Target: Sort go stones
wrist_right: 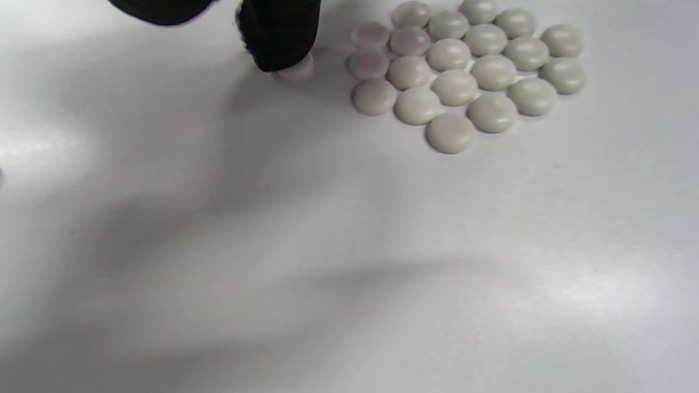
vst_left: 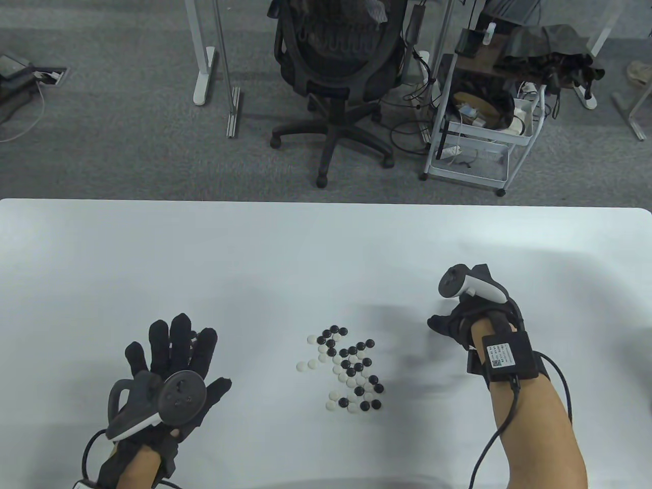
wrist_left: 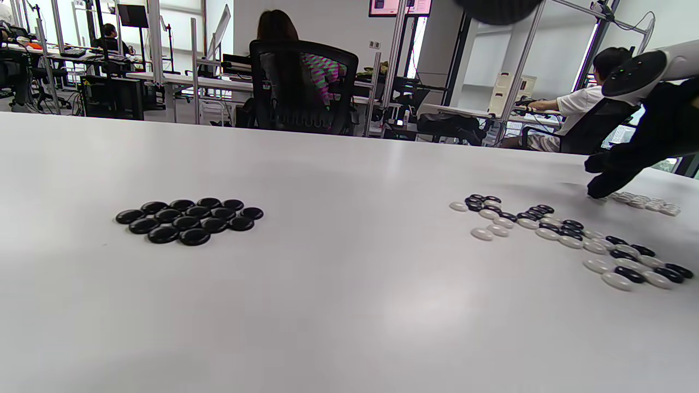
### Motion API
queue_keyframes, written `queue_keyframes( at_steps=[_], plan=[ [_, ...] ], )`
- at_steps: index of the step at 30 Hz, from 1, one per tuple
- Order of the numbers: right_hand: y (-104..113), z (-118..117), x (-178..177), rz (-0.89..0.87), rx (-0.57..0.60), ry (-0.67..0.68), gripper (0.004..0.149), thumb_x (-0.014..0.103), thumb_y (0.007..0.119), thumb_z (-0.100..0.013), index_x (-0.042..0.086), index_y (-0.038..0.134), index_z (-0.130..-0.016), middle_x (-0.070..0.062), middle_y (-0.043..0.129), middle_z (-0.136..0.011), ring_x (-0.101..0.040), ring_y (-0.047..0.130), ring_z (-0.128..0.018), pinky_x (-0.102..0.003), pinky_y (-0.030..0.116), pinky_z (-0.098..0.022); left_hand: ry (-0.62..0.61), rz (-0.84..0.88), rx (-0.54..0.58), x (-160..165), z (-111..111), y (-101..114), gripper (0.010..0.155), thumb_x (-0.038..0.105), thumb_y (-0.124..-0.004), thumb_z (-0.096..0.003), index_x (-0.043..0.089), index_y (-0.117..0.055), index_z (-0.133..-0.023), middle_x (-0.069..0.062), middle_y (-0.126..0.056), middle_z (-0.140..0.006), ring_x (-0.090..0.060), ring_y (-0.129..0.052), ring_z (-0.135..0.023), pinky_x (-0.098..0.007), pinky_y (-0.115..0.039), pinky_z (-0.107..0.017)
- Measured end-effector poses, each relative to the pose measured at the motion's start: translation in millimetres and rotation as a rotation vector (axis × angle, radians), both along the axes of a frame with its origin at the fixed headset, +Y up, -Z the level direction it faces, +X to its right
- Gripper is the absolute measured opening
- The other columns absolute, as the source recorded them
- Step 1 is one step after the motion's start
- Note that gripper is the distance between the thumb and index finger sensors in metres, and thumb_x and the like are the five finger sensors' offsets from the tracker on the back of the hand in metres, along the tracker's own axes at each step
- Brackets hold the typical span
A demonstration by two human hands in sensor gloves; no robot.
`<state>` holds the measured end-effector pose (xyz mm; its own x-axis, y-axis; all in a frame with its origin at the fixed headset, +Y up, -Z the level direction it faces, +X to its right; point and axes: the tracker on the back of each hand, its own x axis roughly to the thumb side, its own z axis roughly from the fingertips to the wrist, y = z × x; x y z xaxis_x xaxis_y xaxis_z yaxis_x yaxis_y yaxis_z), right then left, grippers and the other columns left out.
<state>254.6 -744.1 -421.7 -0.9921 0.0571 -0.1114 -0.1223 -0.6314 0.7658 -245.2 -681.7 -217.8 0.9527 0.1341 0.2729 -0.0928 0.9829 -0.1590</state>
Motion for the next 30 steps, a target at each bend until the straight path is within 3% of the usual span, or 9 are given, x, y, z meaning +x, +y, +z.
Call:
queue_keyframes(
  at_steps=[8, 13, 17, 24, 30],
  plan=[
    [2.3, 1.1, 5.2, 0.016, 0.02, -0.031, 0.063, 0.051, 0.049, -0.055, 0.021, 0.059, -0.11, -0.025, -0.001, -0.11, -0.055, -0.012, -0.088, -0.082, 0.007, -0.056, 0.003, -0.001, -0.001, 0.5, 0.0, 0.1, 0.077, 0.052, -0.048, -0.0635, 0.01, -0.015, -0.12, -0.038, 0.011, -0.115, -0.064, 0.01, -0.094, -0.086, -0.002, -0.054],
    [19.2, 11.7, -34.1, -0.096, 0.059, 0.115, 0.063, 0.051, 0.05, -0.055, 0.022, 0.059, -0.11, -0.025, -0.002, -0.11, -0.055, -0.013, -0.088, -0.082, 0.006, -0.056, 0.002, -0.002, -0.004, 0.5, -0.5, 0.2, 0.077, 0.052, -0.048, -0.0636, 0.01, -0.015, -0.12, -0.038, 0.011, -0.115, -0.064, 0.012, -0.094, -0.086, -0.002, -0.054],
    [26.6, 25.2, -78.8, -0.21, 0.023, 0.273, 0.062, 0.051, 0.05, -0.055, 0.022, 0.062, -0.109, -0.024, 0.0, -0.11, -0.055, -0.012, -0.088, -0.082, 0.007, -0.056, 0.003, -0.007, -0.012, 1.1, -1.2, -0.8, 0.077, 0.052, -0.048, -0.0636, 0.01, -0.015, -0.12, -0.038, 0.011, -0.115, -0.064, 0.01, -0.094, -0.086, -0.002, -0.054],
    [14.3, 48.3, -125.9, -0.233, -0.036, 0.446, 0.062, 0.051, 0.05, -0.055, 0.022, 0.065, -0.108, -0.024, 0.0, -0.11, -0.055, -0.01, -0.088, -0.082, 0.008, -0.056, 0.0, 0.003, -0.001, 1.1, 0.3, 1.4, 0.077, 0.052, -0.048, -0.0636, 0.01, -0.016, -0.12, -0.038, 0.01, -0.115, -0.064, 0.01, -0.094, -0.086, -0.002, -0.054],
    [0.0, 64.4, -135.8, -0.263, -0.079, 0.503, 0.061, 0.051, 0.05, -0.055, 0.023, 0.062, -0.108, -0.024, 0.0, -0.111, -0.055, -0.01, -0.088, -0.082, 0.008, -0.056, -0.004, 0.003, 0.001, 0.6, 0.1, 1.7, 0.077, 0.052, -0.048, -0.0635, 0.01, -0.016, -0.12, -0.038, 0.01, -0.115, -0.064, 0.009, -0.095, -0.086, -0.002, -0.054]
  ],
)
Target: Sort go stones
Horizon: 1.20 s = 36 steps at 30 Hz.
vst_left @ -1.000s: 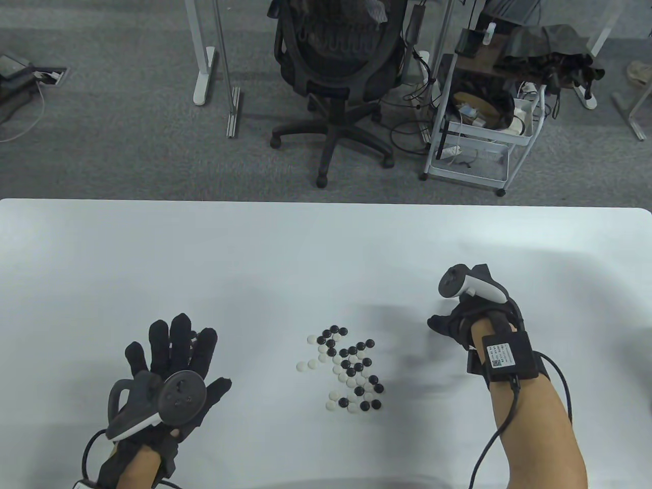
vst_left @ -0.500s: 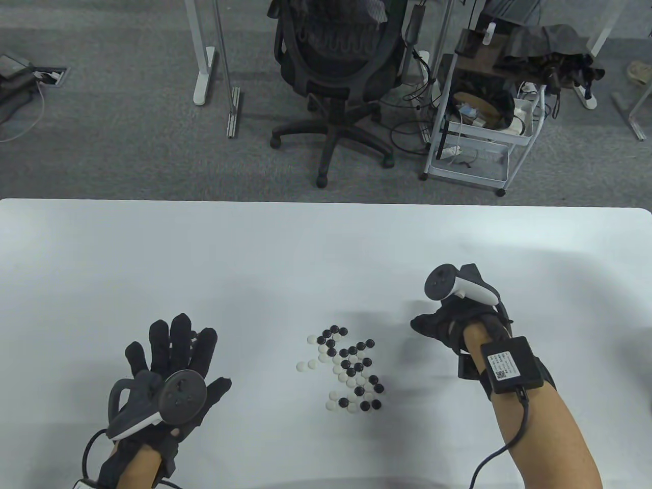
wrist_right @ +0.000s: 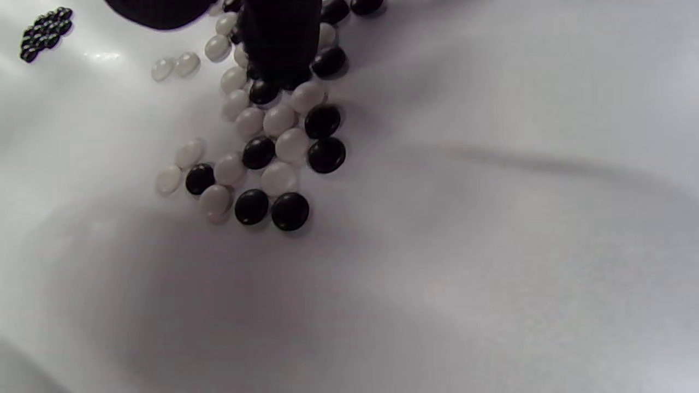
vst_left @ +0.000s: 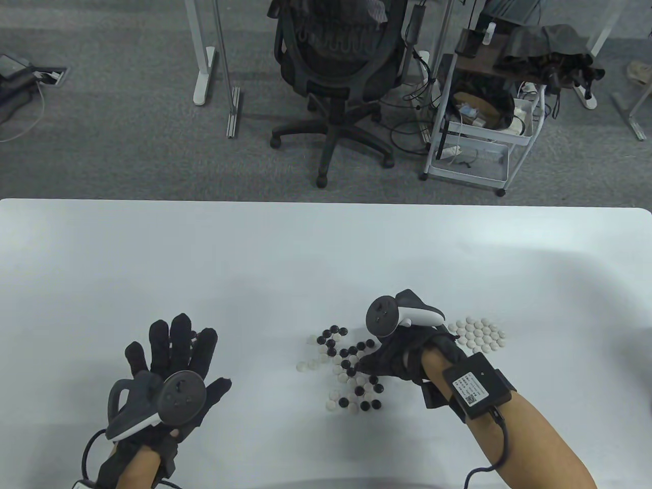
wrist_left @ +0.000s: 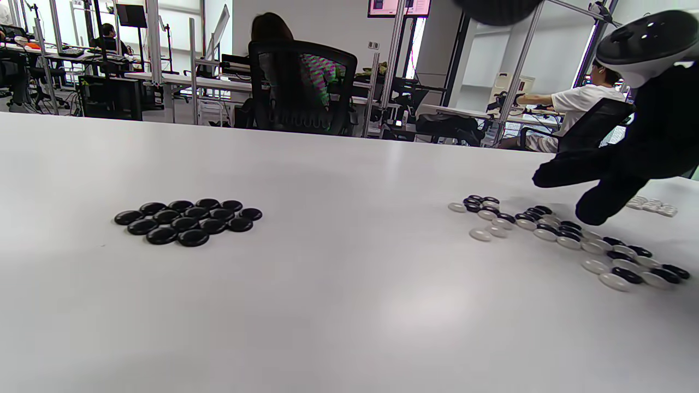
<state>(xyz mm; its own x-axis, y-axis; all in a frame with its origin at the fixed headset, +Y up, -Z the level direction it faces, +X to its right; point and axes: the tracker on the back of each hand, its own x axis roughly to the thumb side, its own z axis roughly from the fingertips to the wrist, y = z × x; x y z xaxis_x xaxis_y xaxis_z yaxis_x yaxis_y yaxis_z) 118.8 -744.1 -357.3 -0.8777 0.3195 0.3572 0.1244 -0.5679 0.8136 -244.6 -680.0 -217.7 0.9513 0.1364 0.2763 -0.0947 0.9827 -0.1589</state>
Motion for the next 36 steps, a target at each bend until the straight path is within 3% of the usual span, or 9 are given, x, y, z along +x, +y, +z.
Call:
queue_keyframes(
  at_steps=[9, 24, 33, 36],
  plan=[
    [-8.9, -2.7, 16.8, 0.039, 0.027, -0.037, 0.061, 0.051, 0.05, -0.055, 0.024, 0.06, -0.109, -0.023, -0.001, -0.11, -0.055, -0.012, -0.088, -0.082, 0.007, -0.056, 0.003, 0.002, 0.008, -0.4, 0.9, 0.3, 0.077, 0.052, -0.048, -0.0635, 0.01, -0.016, -0.12, -0.038, 0.01, -0.115, -0.064, 0.009, -0.095, -0.086, -0.002, -0.054],
    [-2.5, -44.1, 132.8, 0.202, 0.089, -0.39, 0.06, 0.051, 0.05, -0.054, 0.027, 0.061, -0.108, -0.022, -0.001, -0.11, -0.054, -0.013, -0.088, -0.082, 0.005, -0.056, 0.002, -0.004, -0.002, 0.7, 0.7, -0.5, 0.077, 0.052, -0.048, -0.0636, 0.01, -0.016, -0.12, -0.038, 0.01, -0.115, -0.064, 0.009, -0.095, -0.086, -0.002, -0.054],
    [-1.0, -45.5, 153.0, 0.219, 0.126, -0.451, 0.061, 0.051, 0.049, -0.054, 0.025, 0.06, -0.109, -0.023, -0.002, -0.11, -0.054, -0.012, -0.088, -0.082, 0.006, -0.056, 0.002, -0.008, -0.008, 1.4, 0.1, -0.8, 0.077, 0.052, -0.048, -0.0636, 0.01, -0.016, -0.12, -0.038, 0.01, -0.115, -0.064, 0.009, -0.095, -0.086, -0.002, -0.054],
    [7.4, -43.2, 147.4, 0.126, 0.112, -0.47, 0.061, 0.051, 0.049, -0.055, 0.024, 0.059, -0.109, -0.024, -0.001, -0.11, -0.055, -0.012, -0.088, -0.082, 0.007, -0.056, 0.002, -0.006, -0.009, 1.3, 0.1, -0.7, 0.077, 0.052, -0.048, -0.0636, 0.01, -0.016, -0.12, -0.038, 0.01, -0.115, -0.064, 0.009, -0.095, -0.086, -0.002, -0.054]
  ],
)
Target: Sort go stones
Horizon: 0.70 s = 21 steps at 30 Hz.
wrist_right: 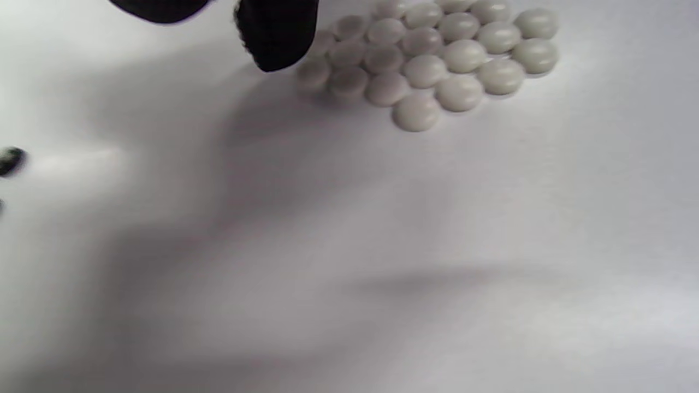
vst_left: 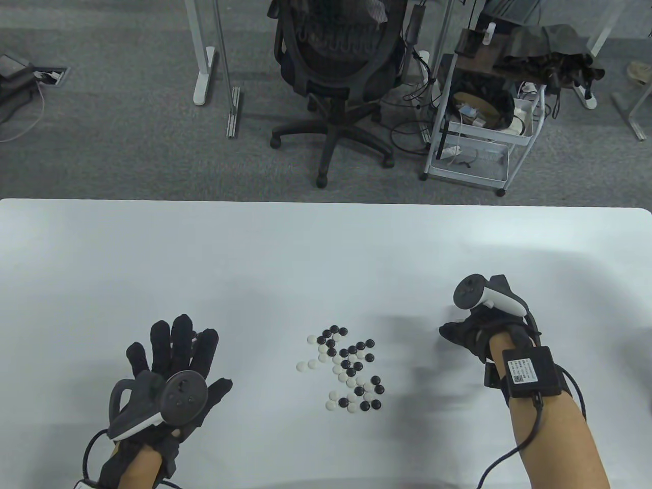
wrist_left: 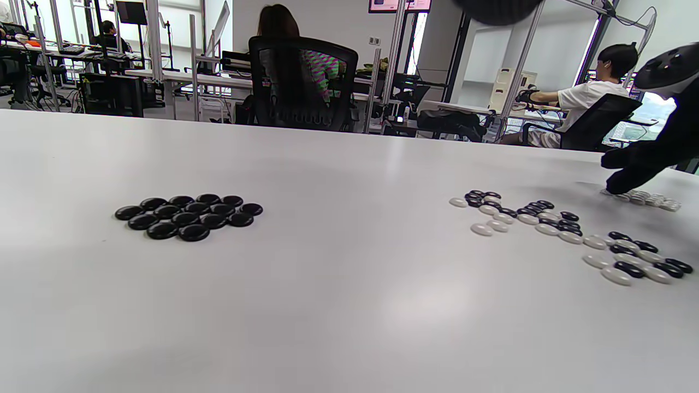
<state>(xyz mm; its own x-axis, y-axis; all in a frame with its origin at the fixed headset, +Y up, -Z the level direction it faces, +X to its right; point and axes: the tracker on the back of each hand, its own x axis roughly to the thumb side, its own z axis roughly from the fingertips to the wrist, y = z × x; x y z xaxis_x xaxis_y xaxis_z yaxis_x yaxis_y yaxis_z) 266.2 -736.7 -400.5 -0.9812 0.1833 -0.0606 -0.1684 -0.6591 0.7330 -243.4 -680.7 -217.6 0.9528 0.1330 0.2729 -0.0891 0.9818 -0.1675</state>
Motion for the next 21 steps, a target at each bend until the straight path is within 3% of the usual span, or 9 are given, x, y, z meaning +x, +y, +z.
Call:
queue_keyframes(
  at_steps=[5, 9, 14, 21],
  plan=[
    [18.3, 13.9, -34.1, -0.053, -0.005, 0.122, 0.061, 0.051, 0.05, -0.055, 0.023, 0.062, -0.109, -0.025, -0.001, -0.11, -0.055, -0.012, -0.088, -0.082, 0.007, -0.056, 0.002, -0.001, -0.004, -0.2, -0.8, -0.3, 0.077, 0.052, -0.048, -0.0636, 0.01, -0.016, -0.12, -0.038, 0.01, -0.115, -0.064, 0.009, -0.095, -0.086, -0.002, -0.054],
    [25.2, 37.2, -77.7, -0.076, -0.013, 0.302, 0.062, 0.051, 0.051, -0.055, 0.023, 0.06, -0.109, -0.025, -0.001, -0.11, -0.055, -0.012, -0.088, -0.082, 0.008, -0.056, 0.0, -0.006, -0.004, 0.6, -0.9, -0.4, 0.077, 0.052, -0.048, -0.0636, 0.01, -0.016, -0.12, -0.038, 0.01, -0.115, -0.064, 0.009, -0.095, -0.086, -0.002, -0.054],
    [16.9, 73.6, -134.0, -0.076, -0.044, 0.523, 0.064, 0.052, 0.05, -0.055, 0.023, 0.05, -0.112, -0.026, -0.005, -0.108, -0.056, -0.013, -0.087, -0.082, 0.007, -0.055, -0.002, -0.007, 0.0, 1.2, -0.6, -0.4, 0.077, 0.052, -0.048, -0.0636, 0.01, -0.016, -0.12, -0.038, 0.01, -0.115, -0.064, 0.009, -0.095, -0.086, -0.002, -0.054],
    [0.4, 99.6, -183.9, -0.073, -0.085, 0.677, 0.066, 0.052, 0.05, -0.055, 0.023, 0.04, -0.114, -0.026, -0.012, -0.104, -0.056, -0.016, -0.085, -0.082, 0.005, -0.055, -0.01, -0.004, 0.006, 2.0, 0.1, -0.6, 0.077, 0.052, -0.048, -0.0636, 0.01, -0.016, -0.12, -0.038, 0.01, -0.115, -0.064, 0.009, -0.095, -0.086, -0.002, -0.054]
  ],
)
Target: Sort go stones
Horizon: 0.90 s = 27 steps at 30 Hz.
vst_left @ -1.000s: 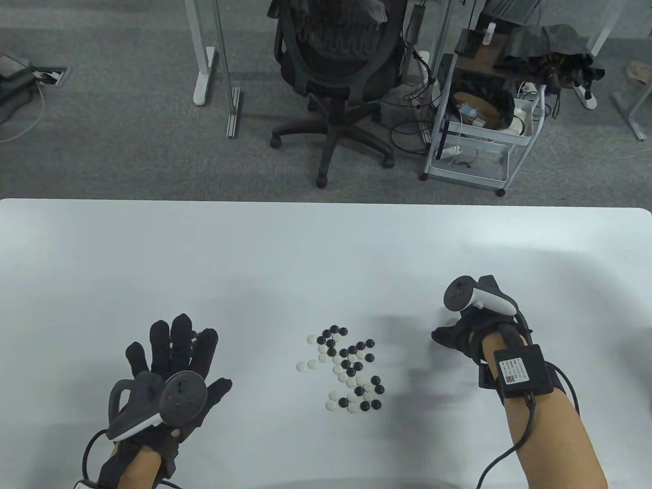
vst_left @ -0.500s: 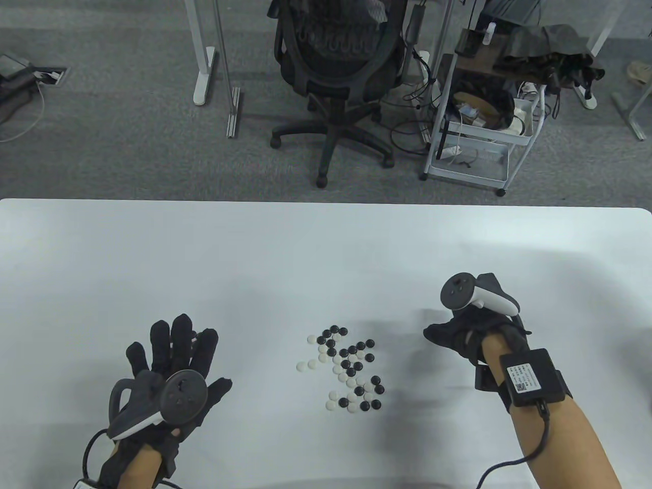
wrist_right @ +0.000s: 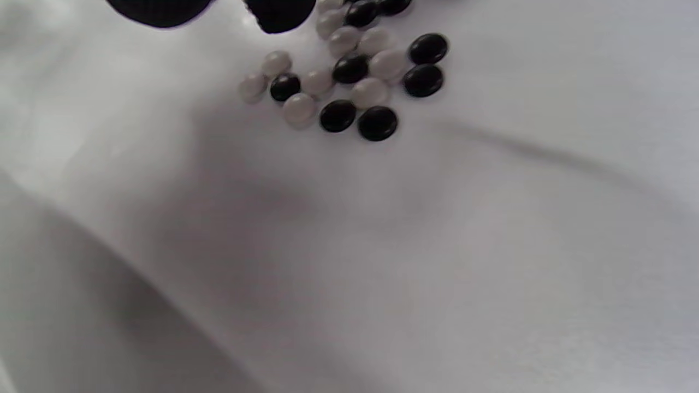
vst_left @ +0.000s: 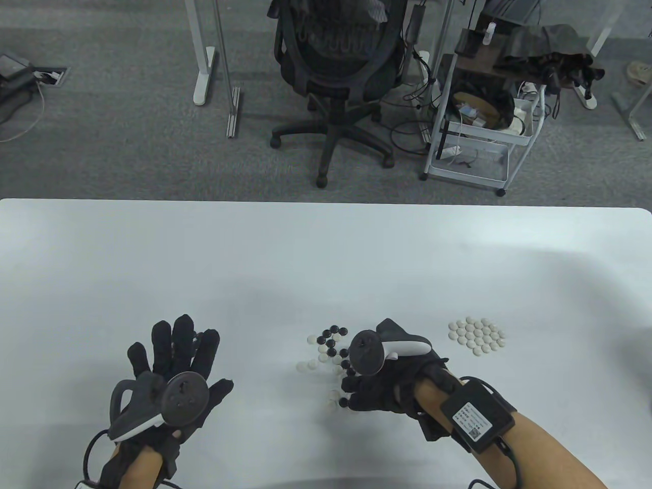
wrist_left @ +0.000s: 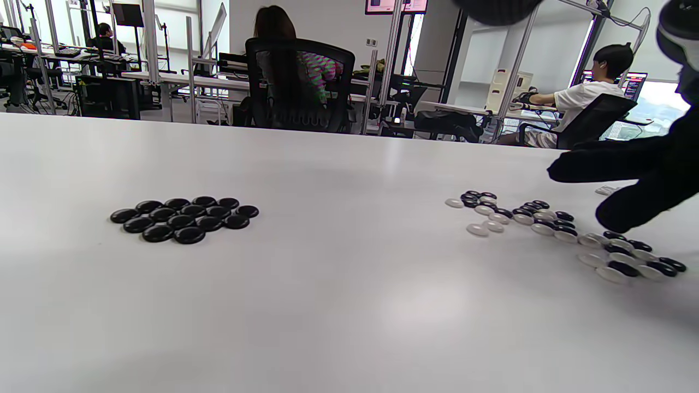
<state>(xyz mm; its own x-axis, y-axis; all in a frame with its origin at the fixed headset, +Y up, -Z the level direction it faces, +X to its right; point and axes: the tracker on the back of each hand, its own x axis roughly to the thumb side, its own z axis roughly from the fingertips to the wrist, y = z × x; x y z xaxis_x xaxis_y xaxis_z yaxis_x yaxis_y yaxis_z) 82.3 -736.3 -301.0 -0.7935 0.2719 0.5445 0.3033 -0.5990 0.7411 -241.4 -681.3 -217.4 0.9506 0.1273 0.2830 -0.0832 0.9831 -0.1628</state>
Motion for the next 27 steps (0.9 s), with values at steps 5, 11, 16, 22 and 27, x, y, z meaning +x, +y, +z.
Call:
queue_keyframes(
  at_steps=[5, 11, 16, 22, 27],
  plan=[
    [-13.2, 0.0, -15.9, 0.014, -0.027, 0.02, 0.067, 0.052, 0.05, -0.055, 0.023, 0.038, -0.114, -0.026, -0.015, -0.103, -0.055, -0.017, -0.085, -0.082, 0.004, -0.054, -0.005, -0.001, 0.004, 0.3, 0.5, 0.2, 0.077, 0.052, -0.048, -0.0636, 0.01, -0.016, -0.12, -0.038, 0.01, -0.115, -0.064, 0.009, -0.095, -0.086, -0.002, -0.054],
    [-25.5, 0.3, -35.3, -0.004, -0.041, 0.028, 0.067, 0.052, 0.049, -0.055, 0.025, 0.033, -0.114, -0.026, -0.016, -0.103, -0.056, -0.017, -0.084, -0.082, 0.004, -0.054, -0.003, 0.006, 0.011, -0.6, 1.1, 0.9, 0.077, 0.052, -0.048, -0.0636, 0.01, -0.016, -0.12, -0.038, 0.01, -0.115, -0.064, 0.009, -0.095, -0.086, -0.002, -0.054],
    [-24.6, 15.7, -55.3, 0.008, -0.016, 0.109, 0.067, 0.052, 0.05, -0.055, 0.025, 0.033, -0.114, -0.025, -0.016, -0.103, -0.055, -0.018, -0.084, -0.082, 0.003, -0.054, -0.001, 0.001, 0.002, -0.4, 0.7, -0.7, 0.077, 0.052, -0.048, -0.0636, 0.01, -0.016, -0.12, -0.038, 0.01, -0.115, -0.064, 0.009, -0.095, -0.086, -0.002, -0.054],
    [-22.9, 45.8, -20.0, 0.067, 0.033, 0.193, 0.063, 0.051, 0.05, -0.055, 0.027, 0.035, -0.112, -0.025, -0.013, -0.104, -0.055, -0.016, -0.085, -0.082, 0.005, -0.054, -0.001, 0.002, 0.004, -1.2, 0.5, -0.2, 0.077, 0.052, -0.048, -0.0636, 0.01, -0.016, -0.121, -0.038, 0.01, -0.115, -0.064, 0.009, -0.095, -0.086, -0.002, -0.054],
    [-17.9, 58.5, 50.6, 0.137, 0.04, 0.087, 0.061, 0.05, 0.051, -0.055, 0.028, 0.039, -0.111, -0.024, -0.012, -0.104, -0.055, -0.015, -0.085, -0.082, 0.005, -0.055, -0.005, -0.01, 0.002, 0.3, -0.1, -1.1, 0.077, 0.052, -0.048, -0.0636, 0.01, -0.016, -0.121, -0.038, 0.01, -0.115, -0.064, 0.009, -0.095, -0.086, -0.002, -0.054]
  ],
)
